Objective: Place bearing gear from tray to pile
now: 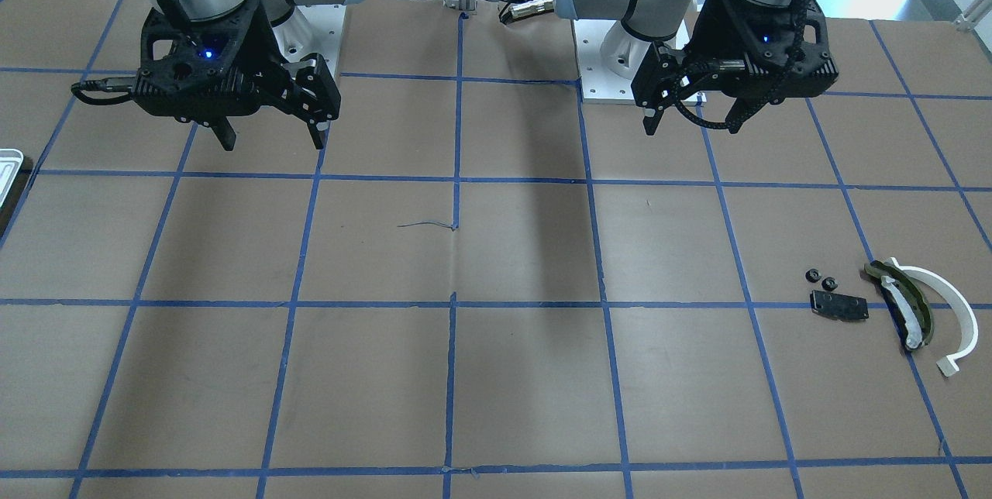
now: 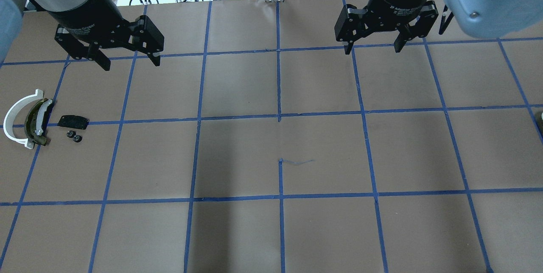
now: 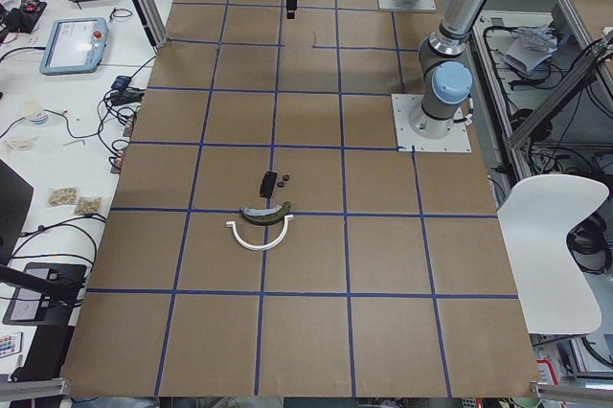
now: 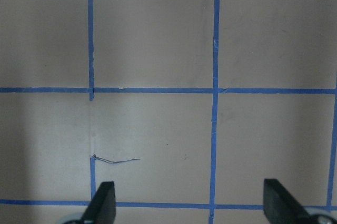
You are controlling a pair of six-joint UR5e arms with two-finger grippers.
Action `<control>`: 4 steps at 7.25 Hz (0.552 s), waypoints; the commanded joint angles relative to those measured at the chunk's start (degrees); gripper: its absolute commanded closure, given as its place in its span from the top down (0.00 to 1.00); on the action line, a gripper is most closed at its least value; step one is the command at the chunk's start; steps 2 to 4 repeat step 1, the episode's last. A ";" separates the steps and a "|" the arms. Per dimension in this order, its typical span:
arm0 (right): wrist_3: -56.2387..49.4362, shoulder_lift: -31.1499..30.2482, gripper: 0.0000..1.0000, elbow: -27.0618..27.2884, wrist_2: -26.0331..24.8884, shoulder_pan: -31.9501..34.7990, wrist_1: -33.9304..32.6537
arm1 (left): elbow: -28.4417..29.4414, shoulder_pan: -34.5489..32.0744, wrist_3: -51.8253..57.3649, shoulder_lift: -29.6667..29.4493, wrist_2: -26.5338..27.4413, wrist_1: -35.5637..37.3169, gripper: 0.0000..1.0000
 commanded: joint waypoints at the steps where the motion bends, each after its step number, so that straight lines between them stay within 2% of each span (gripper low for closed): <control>1: -0.04 0.04 1.00 -0.08 0.13 0.04 -0.01 | -0.41 0.00 0.00 0.14 0.13 -0.08 1.00; 4: -0.04 0.04 1.00 -0.08 0.13 0.04 -0.01 | -0.41 0.00 0.00 0.14 0.13 -0.08 1.00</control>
